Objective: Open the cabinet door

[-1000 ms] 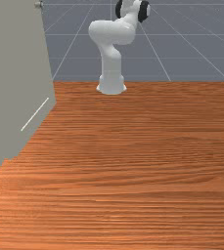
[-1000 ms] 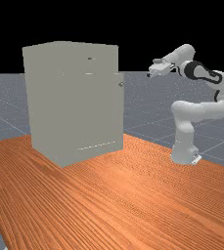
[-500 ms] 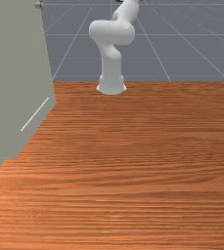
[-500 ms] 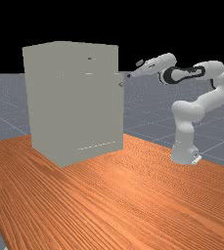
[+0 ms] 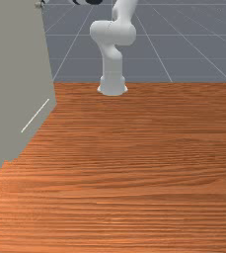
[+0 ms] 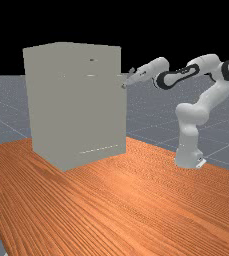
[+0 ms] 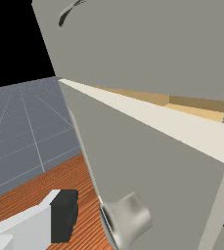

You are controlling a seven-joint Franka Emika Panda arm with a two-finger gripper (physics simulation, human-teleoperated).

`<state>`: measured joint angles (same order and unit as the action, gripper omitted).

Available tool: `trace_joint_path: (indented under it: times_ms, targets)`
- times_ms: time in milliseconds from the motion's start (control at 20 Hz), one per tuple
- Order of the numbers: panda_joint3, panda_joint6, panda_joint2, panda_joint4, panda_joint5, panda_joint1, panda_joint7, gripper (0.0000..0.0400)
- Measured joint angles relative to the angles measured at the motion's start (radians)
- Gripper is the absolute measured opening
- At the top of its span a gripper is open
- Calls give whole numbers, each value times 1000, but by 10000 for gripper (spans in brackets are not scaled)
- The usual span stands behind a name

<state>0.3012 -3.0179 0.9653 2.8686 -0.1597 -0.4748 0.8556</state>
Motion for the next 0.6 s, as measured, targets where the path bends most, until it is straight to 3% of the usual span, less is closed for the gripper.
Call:
trace_joint_path:
  times_ms: [250, 600]
  targets:
    - [-28, -10, -17, 4, 11, 31, 24, 400]
    - [-200, 1, 31, 42, 71, -17, 169, 400]
